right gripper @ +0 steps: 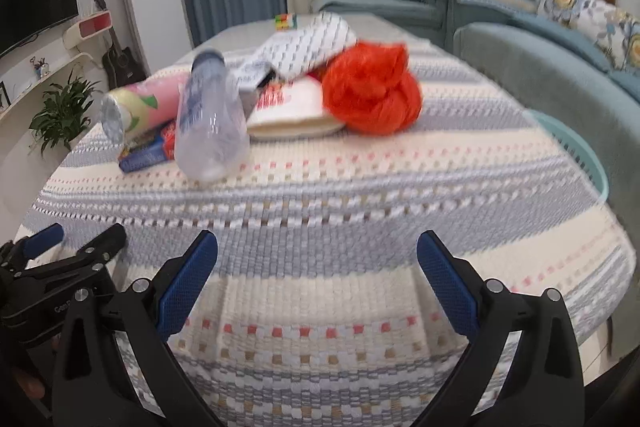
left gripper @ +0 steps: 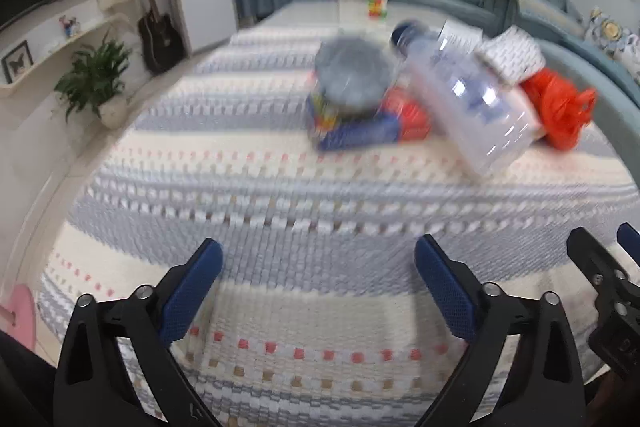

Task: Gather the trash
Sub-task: 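Move both tools toward the pile of trash on the table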

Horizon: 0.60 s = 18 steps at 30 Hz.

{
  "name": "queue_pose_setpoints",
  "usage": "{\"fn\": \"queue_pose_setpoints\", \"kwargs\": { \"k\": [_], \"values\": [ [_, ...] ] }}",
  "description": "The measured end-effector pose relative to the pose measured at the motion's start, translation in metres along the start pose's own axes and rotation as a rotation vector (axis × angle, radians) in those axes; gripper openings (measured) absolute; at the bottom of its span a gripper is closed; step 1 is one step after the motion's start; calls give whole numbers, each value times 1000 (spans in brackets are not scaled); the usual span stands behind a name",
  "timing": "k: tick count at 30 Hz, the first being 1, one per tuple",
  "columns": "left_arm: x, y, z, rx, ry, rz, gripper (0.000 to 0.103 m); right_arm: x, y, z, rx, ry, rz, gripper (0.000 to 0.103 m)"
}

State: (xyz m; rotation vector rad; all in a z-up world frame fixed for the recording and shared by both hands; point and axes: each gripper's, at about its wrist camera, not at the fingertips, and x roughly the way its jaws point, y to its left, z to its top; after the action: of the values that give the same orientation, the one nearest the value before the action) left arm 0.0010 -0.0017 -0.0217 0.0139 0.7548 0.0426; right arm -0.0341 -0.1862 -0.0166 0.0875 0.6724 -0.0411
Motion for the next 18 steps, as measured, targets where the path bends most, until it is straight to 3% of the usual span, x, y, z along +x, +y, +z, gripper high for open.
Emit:
{"fn": "queue_pose_setpoints", "kwargs": {
  "k": [5,8,11,15,18],
  "values": [
    [-50,-39,13,88,-181,-117,95,-31,-16,10,18,-113,-174,95],
    [-70,-66,14,138,-240,-154,95,-43,-46,10,119,-126,-176,95],
    [-78,-92,15,171,-240,-200,95,-44,-76,7,203,-77,-161,95],
    [-87,-123,17,168,-214,-269,95,-57,-110,-5,239,-85,-204,95],
    [-96,-147,16,184,-241,-297,95,-68,-131,-11,251,-105,-230,95]
  ]
}}
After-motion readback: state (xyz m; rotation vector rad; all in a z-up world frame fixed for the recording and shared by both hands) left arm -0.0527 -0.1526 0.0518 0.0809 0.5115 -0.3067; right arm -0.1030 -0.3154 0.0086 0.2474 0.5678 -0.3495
